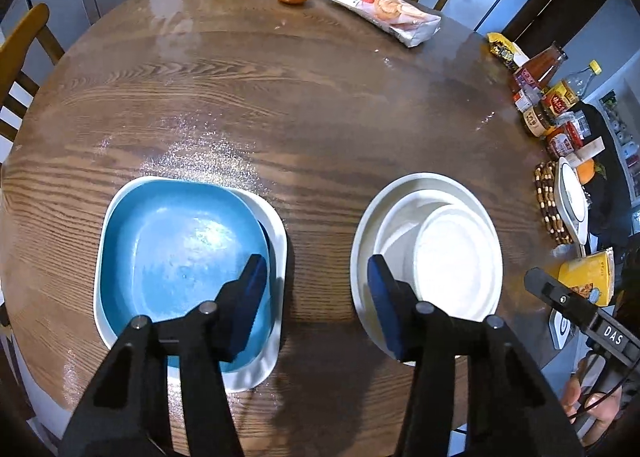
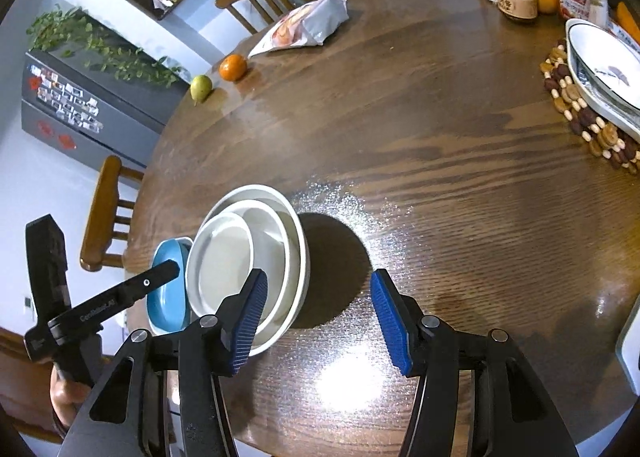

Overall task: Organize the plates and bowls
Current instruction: 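Move the left tool to the nested bowl stack and grip its rim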

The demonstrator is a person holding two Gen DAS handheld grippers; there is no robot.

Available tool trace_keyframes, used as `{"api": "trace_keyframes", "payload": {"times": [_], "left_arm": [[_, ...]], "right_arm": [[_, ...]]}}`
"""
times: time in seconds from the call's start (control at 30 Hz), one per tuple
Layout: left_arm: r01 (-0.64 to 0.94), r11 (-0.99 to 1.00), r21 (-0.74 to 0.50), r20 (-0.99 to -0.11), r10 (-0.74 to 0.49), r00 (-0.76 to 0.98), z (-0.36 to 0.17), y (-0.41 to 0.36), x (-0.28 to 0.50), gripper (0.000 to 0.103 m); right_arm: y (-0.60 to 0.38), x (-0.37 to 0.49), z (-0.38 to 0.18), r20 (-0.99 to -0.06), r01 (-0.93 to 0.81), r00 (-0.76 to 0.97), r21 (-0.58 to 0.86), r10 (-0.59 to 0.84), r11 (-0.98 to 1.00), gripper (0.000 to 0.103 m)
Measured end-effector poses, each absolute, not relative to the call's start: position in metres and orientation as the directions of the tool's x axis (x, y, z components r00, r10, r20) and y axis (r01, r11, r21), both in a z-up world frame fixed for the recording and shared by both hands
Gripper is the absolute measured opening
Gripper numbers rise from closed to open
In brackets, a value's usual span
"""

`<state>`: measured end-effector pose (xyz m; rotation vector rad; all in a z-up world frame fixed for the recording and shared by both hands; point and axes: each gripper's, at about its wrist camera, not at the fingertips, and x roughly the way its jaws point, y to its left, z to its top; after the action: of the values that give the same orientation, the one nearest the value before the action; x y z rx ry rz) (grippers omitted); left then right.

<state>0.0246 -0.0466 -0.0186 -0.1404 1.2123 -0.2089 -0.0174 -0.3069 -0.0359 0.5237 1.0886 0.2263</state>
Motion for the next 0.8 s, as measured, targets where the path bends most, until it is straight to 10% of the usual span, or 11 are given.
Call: {"api": "trace_keyframes", "payload": {"times": [0.8], "left_arm": [[0.108,0.976,-0.192,-0.946,-0.213,0.243,-0.039,-0.059,0.039,0.038]], "right_arm": [[-0.296,-0.003,-0.054,-0.829,0.073,0.382,0.467,0.408,0.881,0.039]]}}
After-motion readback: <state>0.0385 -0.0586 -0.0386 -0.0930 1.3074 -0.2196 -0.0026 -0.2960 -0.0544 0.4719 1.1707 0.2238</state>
